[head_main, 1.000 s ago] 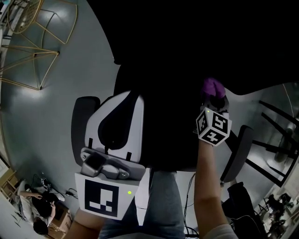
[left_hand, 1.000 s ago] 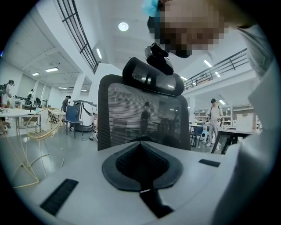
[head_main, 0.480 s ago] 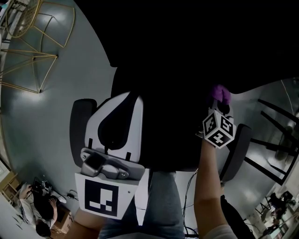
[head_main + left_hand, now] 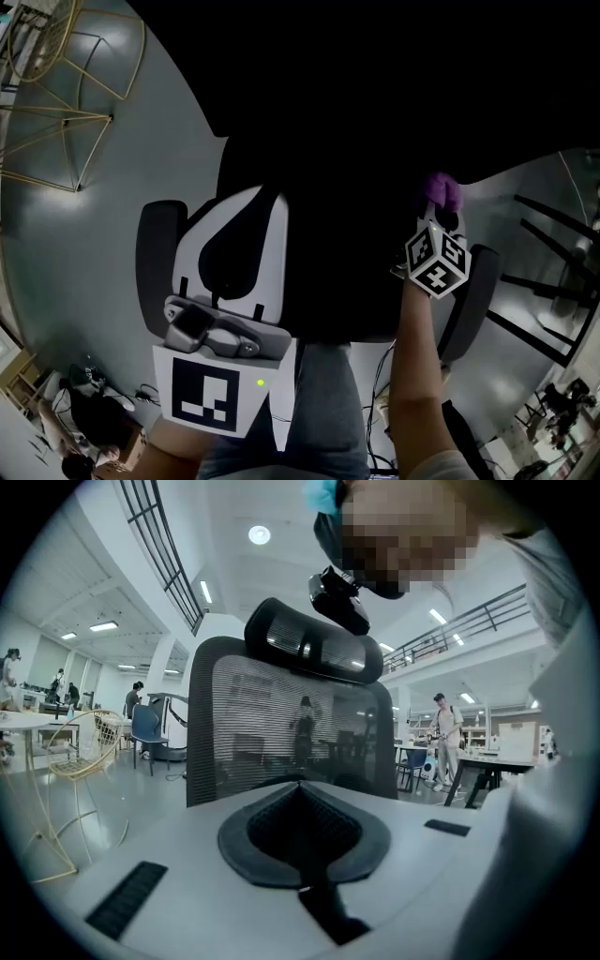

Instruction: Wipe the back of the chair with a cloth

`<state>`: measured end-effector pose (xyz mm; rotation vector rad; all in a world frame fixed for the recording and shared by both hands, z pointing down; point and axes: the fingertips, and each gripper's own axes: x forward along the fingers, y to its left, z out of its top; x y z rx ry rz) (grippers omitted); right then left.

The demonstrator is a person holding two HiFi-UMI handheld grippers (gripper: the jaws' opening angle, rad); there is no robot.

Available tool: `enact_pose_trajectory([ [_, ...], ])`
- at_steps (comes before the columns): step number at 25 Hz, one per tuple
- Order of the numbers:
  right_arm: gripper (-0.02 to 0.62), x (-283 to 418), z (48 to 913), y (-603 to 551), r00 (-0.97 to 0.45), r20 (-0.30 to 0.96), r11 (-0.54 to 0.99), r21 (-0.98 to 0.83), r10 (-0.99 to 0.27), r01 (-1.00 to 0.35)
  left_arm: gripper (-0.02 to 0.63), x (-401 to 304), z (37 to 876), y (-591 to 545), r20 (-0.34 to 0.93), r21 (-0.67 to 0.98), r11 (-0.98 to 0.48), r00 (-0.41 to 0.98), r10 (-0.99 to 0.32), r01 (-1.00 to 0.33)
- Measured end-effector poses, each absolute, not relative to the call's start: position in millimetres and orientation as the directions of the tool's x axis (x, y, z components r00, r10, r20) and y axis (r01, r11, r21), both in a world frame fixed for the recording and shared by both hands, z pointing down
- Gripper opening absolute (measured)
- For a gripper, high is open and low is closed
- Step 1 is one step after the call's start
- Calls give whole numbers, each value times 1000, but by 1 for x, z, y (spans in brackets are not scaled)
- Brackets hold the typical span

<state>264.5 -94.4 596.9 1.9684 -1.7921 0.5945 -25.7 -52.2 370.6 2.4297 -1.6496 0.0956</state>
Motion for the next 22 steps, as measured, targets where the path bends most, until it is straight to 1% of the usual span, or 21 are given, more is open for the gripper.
enact_pose_trajectory([
  [10, 101, 233, 558, -88, 4, 532, -25, -31, -847, -999, 12, -15, 357, -53, 171, 100, -406, 417, -893, -909],
  [22, 101, 207, 461, -81, -58, 462, 26, -76, -885, -997, 12, 6, 306, -49, 153, 111, -477, 490, -858, -872],
])
